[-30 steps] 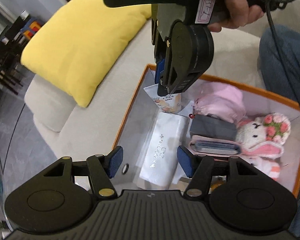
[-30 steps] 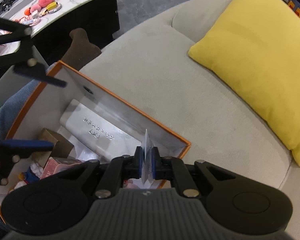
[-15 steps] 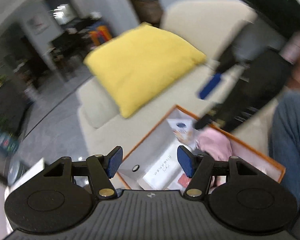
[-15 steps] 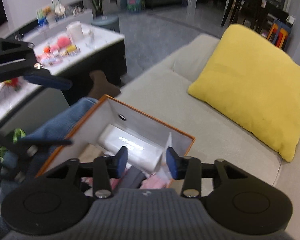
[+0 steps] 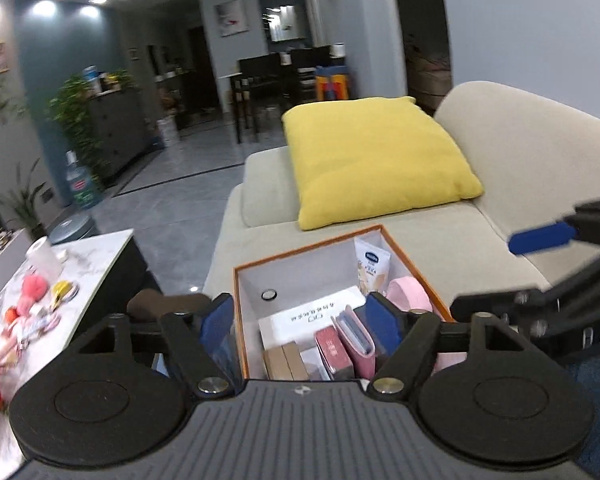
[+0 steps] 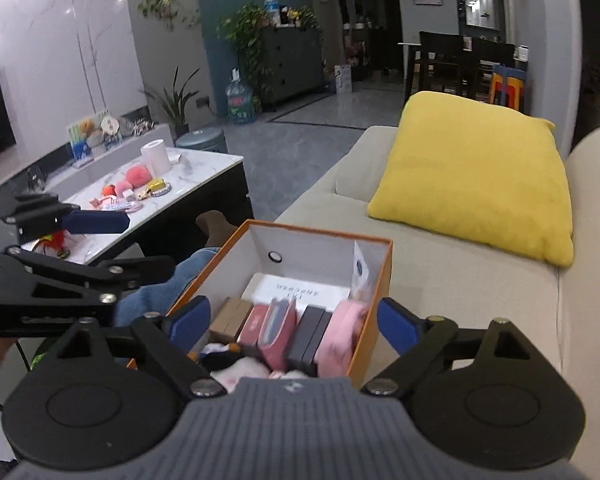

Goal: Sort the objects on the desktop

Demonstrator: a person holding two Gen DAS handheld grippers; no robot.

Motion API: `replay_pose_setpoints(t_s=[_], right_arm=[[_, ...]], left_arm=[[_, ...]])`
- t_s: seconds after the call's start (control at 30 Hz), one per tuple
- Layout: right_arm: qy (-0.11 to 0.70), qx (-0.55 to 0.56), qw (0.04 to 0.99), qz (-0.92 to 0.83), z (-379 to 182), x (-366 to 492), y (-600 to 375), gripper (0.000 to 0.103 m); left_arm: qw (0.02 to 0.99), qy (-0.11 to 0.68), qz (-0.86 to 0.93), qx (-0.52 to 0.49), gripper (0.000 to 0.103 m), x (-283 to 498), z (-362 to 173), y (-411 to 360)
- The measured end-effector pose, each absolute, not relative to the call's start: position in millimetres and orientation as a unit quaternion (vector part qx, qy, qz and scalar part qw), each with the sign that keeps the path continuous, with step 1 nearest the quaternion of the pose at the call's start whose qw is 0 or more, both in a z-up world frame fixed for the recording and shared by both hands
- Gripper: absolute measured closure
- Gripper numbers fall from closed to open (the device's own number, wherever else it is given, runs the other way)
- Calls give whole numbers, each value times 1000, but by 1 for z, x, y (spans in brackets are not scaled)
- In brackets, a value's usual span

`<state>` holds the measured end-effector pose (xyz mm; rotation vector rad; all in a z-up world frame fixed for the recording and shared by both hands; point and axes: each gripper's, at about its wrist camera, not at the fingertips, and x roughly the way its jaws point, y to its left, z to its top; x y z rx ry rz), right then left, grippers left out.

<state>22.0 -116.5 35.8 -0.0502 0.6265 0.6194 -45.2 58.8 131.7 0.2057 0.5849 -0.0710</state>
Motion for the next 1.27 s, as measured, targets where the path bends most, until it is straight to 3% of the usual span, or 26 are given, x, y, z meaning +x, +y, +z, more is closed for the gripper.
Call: replay_pose_setpoints(t_s=[0.5, 1.27], right_arm=[[339, -13, 910, 239, -38, -1, -118, 10], [349, -7, 907, 235, -51, 4, -120, 10]], left_arm=[[920, 389, 28, 40, 15, -54, 62, 56], [913, 405, 33, 48, 15, -57, 61, 53]])
